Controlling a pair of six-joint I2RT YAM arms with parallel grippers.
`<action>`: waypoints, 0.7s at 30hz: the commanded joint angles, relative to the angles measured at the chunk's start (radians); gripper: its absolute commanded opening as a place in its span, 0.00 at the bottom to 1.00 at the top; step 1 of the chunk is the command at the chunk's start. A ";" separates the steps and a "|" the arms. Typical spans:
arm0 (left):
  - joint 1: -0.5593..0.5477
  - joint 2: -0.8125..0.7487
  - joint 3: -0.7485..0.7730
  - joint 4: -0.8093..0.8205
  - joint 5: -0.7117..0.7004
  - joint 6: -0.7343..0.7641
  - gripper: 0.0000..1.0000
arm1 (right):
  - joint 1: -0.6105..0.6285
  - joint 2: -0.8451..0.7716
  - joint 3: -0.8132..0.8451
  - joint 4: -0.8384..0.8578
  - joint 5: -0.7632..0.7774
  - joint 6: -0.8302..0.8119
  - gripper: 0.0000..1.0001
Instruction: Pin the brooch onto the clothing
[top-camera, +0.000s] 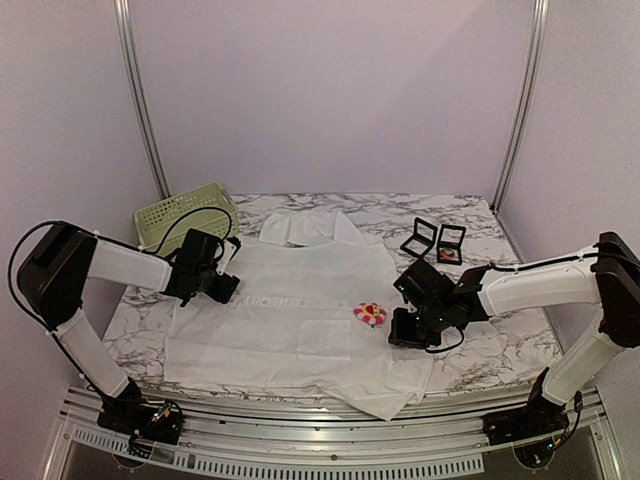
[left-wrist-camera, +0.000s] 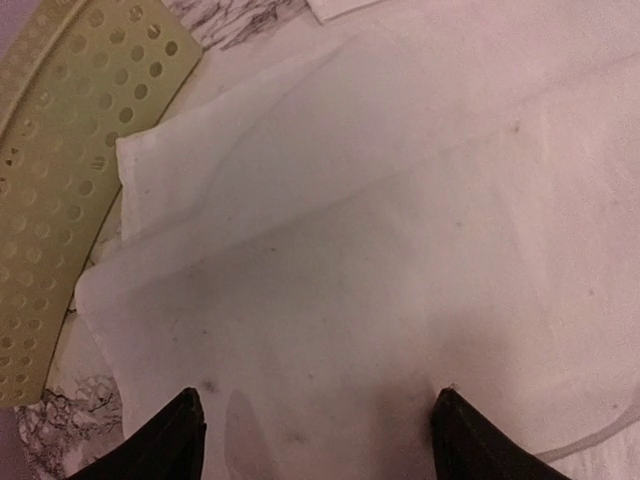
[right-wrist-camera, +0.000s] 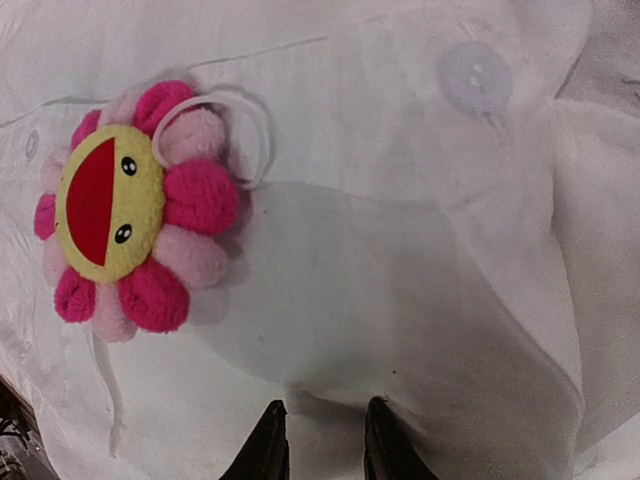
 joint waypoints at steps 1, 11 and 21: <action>0.008 -0.034 -0.036 -0.015 -0.007 0.015 0.77 | -0.031 -0.004 0.017 -0.218 0.002 -0.041 0.27; -0.148 -0.205 0.070 -0.008 0.086 0.061 0.96 | -0.458 -0.065 0.225 -0.045 0.236 -0.442 0.52; -0.217 -0.200 0.105 -0.037 0.102 0.039 0.97 | -0.629 0.335 0.496 0.137 0.263 -0.766 0.64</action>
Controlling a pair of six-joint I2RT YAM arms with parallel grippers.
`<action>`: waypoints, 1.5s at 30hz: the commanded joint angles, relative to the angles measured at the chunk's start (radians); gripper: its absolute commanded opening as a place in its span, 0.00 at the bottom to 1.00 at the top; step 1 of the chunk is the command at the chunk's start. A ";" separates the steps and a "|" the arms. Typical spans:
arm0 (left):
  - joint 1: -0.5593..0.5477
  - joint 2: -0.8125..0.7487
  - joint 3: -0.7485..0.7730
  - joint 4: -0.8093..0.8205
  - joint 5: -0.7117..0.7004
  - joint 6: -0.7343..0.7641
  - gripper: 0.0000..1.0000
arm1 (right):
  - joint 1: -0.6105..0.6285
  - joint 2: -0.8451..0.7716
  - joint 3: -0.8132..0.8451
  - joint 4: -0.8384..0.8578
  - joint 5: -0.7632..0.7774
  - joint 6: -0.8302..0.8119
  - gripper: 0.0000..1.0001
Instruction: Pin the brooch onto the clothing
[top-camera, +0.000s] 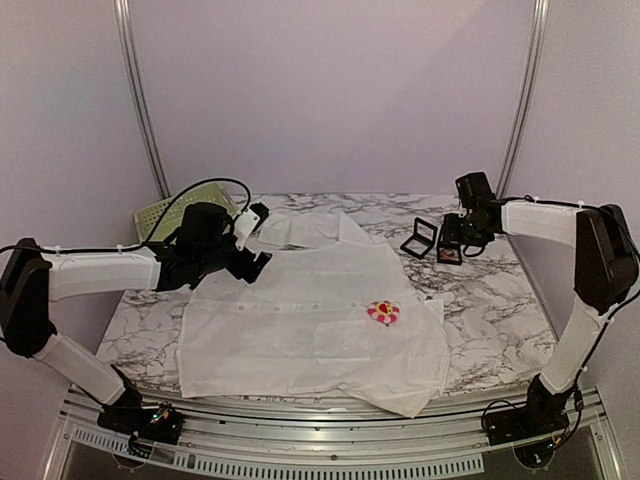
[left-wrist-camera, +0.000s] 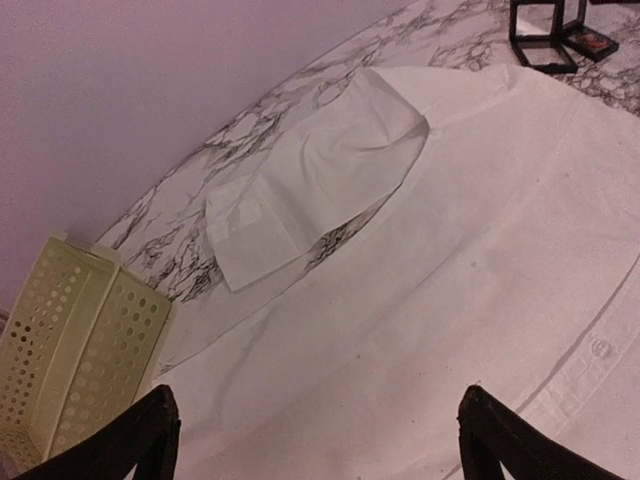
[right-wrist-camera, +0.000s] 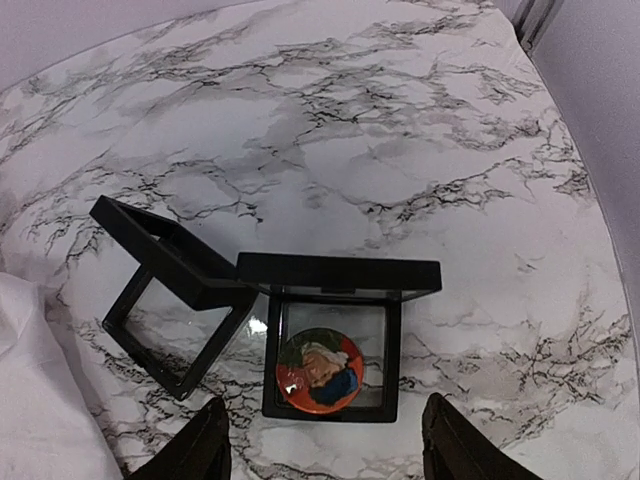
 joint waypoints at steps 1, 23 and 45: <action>-0.015 0.015 0.001 -0.040 0.013 -0.021 0.97 | -0.026 0.172 0.100 0.089 0.013 -0.194 0.65; -0.025 0.052 -0.012 0.002 0.025 -0.009 0.95 | -0.044 0.339 0.146 0.030 -0.074 -0.266 0.54; -0.037 0.044 -0.032 0.026 0.025 -0.006 0.95 | -0.043 0.368 0.208 -0.028 -0.117 -0.348 0.40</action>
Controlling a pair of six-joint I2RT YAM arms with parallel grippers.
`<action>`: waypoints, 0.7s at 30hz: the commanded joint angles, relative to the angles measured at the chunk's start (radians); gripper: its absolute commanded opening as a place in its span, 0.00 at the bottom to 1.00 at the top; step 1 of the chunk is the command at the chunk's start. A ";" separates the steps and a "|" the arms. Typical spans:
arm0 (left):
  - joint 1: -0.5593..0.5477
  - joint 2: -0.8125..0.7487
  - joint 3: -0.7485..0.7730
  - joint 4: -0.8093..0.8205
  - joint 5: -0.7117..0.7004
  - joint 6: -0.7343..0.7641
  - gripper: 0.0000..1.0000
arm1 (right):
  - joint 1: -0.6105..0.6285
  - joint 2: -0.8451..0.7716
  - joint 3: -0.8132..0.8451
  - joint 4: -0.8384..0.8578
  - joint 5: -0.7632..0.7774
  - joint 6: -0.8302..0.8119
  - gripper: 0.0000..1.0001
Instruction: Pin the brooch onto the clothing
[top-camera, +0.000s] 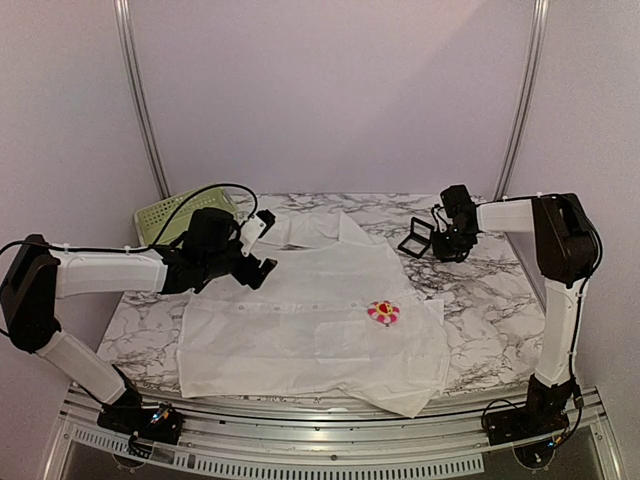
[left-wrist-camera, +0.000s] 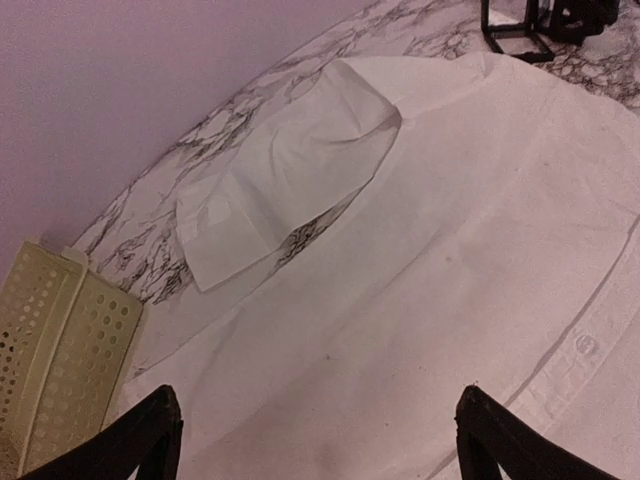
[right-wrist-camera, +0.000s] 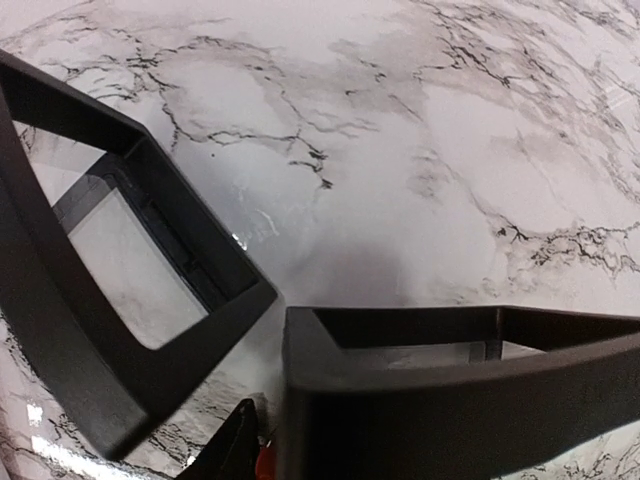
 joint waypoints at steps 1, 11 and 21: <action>-0.014 0.005 -0.028 0.012 0.005 0.002 0.95 | -0.004 0.042 0.015 -0.006 0.003 -0.003 0.35; -0.017 0.005 -0.036 0.025 0.014 0.000 0.95 | 0.009 -0.040 0.004 -0.038 -0.047 0.006 0.12; -0.021 -0.007 -0.043 0.030 0.019 0.005 0.95 | 0.027 -0.133 0.019 -0.086 -0.029 0.015 0.04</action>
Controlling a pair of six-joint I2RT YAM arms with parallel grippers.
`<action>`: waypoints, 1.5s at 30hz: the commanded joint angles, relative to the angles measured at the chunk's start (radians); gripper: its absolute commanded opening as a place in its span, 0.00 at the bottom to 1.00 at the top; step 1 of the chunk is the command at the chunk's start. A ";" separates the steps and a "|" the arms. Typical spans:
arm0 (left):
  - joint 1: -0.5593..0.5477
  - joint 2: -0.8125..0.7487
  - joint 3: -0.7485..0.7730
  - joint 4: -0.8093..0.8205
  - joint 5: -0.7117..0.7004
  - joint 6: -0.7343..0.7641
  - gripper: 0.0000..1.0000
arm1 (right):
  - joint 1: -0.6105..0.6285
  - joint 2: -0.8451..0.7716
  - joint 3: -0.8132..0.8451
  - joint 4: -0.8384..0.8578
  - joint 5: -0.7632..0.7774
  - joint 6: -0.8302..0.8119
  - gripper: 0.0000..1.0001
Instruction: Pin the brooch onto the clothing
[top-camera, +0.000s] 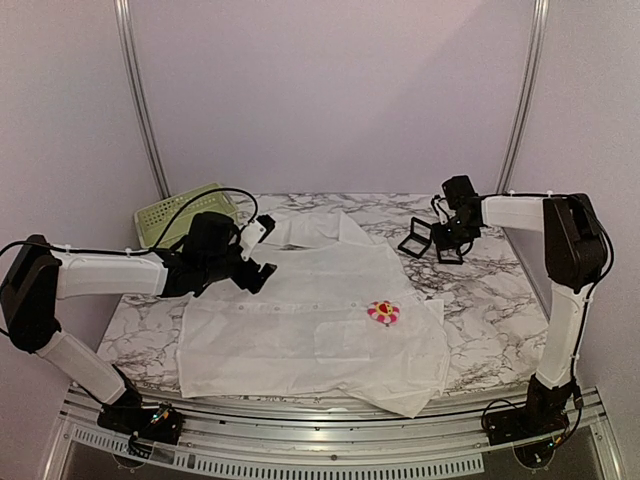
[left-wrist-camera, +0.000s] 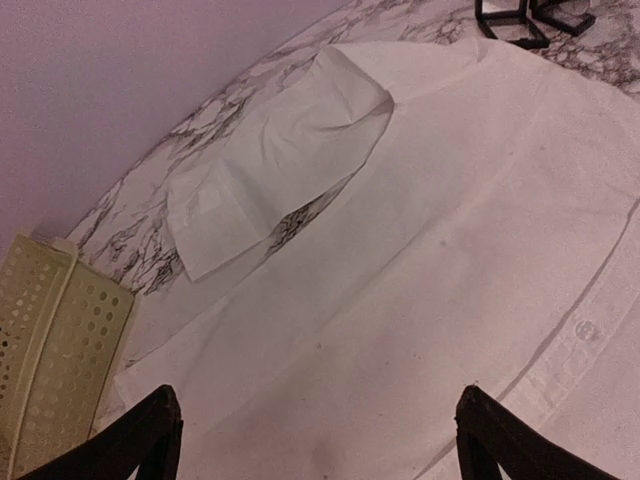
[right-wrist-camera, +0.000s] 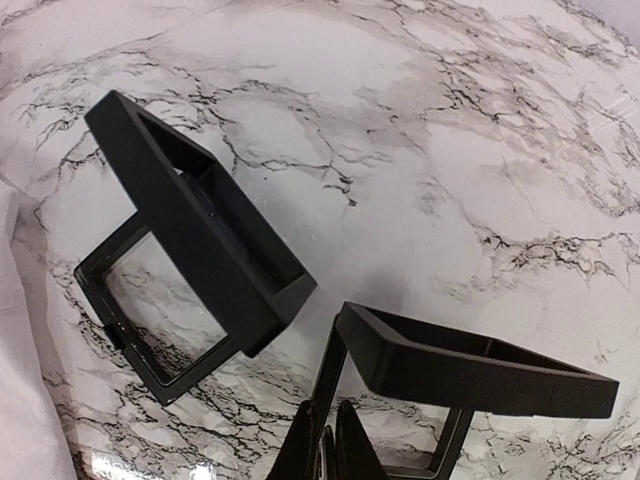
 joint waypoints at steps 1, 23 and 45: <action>-0.019 -0.009 -0.017 0.021 0.015 0.005 0.95 | 0.009 -0.066 0.014 -0.051 -0.006 0.008 0.03; -0.175 -0.137 0.289 -0.307 0.538 -0.163 0.82 | 0.409 -0.526 -0.094 0.208 -1.016 -0.009 0.01; -0.332 -0.207 0.331 -0.217 0.663 -0.360 0.44 | 0.615 -0.607 -0.135 0.282 -0.898 0.008 0.00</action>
